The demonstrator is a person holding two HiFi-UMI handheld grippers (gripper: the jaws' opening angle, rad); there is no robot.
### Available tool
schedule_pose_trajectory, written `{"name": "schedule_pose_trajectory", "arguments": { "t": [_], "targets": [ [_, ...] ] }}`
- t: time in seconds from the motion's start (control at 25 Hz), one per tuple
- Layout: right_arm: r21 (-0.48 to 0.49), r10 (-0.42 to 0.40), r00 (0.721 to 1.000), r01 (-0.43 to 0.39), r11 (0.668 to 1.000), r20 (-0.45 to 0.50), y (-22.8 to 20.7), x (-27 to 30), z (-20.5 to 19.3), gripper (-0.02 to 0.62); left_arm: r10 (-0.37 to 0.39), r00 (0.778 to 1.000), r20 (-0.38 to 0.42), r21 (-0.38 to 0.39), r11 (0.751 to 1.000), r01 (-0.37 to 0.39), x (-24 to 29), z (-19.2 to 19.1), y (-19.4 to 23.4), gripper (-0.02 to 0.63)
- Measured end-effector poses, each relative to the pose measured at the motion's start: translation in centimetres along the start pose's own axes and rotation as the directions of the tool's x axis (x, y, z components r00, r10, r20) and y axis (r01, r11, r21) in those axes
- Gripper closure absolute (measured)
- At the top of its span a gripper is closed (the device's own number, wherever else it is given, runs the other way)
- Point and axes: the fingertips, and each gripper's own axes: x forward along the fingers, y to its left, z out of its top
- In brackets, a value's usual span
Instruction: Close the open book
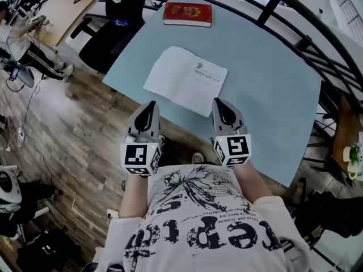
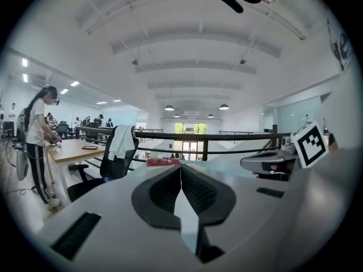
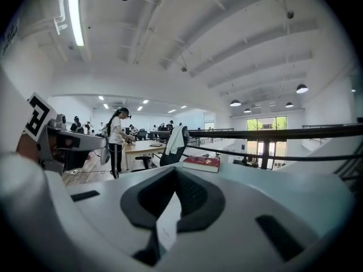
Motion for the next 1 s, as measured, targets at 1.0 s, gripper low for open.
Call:
{"name": "schedule_pose_trajectory", "arguments": {
  "t": [1.0],
  "targets": [
    [0.073,-0.199,0.962,0.215,0.974,-0.186,4.6,8.0,-6.5,0.584,-0.374,0.865,-0.335,-0.255,0.92,0.298,7.8,-15.3,5.4,0.584]
  ]
}}
